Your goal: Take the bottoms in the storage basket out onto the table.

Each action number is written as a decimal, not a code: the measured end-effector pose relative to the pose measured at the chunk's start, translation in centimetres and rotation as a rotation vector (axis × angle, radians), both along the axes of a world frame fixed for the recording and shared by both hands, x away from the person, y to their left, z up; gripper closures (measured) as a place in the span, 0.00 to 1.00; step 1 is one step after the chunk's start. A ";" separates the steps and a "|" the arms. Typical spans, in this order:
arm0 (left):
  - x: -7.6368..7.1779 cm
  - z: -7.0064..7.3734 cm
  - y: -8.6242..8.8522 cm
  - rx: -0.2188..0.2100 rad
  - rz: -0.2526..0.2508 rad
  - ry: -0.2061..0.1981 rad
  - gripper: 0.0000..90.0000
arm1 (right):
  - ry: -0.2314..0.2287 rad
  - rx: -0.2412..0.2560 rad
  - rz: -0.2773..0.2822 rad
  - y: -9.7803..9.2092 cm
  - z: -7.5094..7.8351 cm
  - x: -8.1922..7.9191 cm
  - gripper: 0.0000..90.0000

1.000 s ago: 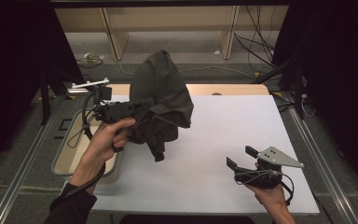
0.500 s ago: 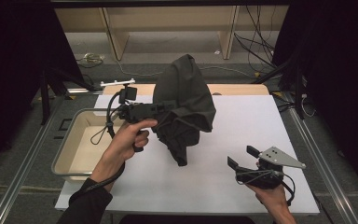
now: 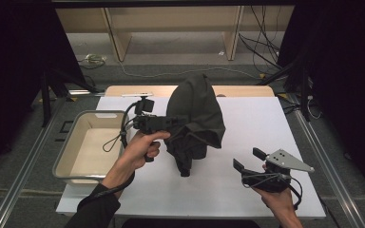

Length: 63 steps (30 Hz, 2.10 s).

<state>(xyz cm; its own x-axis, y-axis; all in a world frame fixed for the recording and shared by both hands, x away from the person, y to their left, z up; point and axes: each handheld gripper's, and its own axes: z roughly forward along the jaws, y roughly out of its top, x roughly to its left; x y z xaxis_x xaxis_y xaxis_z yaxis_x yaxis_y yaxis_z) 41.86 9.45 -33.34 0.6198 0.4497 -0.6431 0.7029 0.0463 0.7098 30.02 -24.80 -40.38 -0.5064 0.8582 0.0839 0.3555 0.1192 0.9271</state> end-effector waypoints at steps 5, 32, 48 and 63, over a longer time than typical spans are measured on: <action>0.6 -2.0 -0.7 0.036 -0.001 0.047 0.74 | 0.000 0.004 0.002 0.0 0.1 0.0 0.23; 0.7 -7.9 -4.3 0.181 -0.021 0.072 0.67 | -0.008 -0.001 -0.003 -0.1 0.1 -0.1 0.23; -0.1 -9.5 -6.6 0.321 -0.084 0.054 0.42 | -0.015 -0.008 -0.001 -0.1 0.1 -0.1 0.23; -0.7 -5.9 -5.5 0.259 -0.031 0.047 0.23 | -0.009 -0.007 -0.002 -0.3 0.2 -0.2 0.23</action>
